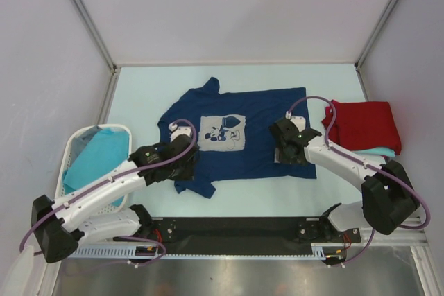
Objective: Fold and stack the t-shirts
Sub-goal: Flatten out the tshirt
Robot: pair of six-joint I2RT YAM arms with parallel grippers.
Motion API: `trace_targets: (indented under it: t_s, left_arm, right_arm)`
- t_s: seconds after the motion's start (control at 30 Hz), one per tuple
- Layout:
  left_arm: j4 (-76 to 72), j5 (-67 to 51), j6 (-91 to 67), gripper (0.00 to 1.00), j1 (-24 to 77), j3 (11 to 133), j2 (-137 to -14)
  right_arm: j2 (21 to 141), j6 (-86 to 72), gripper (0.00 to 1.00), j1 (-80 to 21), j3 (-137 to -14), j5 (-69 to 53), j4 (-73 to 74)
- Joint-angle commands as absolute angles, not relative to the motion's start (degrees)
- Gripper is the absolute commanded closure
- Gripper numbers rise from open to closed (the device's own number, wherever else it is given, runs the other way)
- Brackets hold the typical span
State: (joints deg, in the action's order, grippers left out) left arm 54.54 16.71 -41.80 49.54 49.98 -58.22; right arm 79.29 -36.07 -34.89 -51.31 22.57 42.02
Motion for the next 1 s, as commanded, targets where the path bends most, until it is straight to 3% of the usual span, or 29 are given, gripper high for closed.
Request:
trace_targets:
  t_s: [0.0, 0.53, 0.97]
  left_arm:
    - [53.71, 18.55, -44.47, 0.55, 50.80, 49.31, -62.74]
    - [49.75, 14.68, -51.50, 0.57, 60.46, 41.93, -67.32]
    - [44.04, 17.66, -52.91, 0.57, 62.05, 41.13, -75.48]
  right_arm:
    - [76.82, -39.37, 0.38, -37.26, -50.01, 23.91, 43.15]
    - [77.87, -39.64, 0.38, -41.75, -50.36, 25.84, 43.68]
    - [77.96, -38.67, 0.37, -41.75, -50.45, 25.58, 42.98]
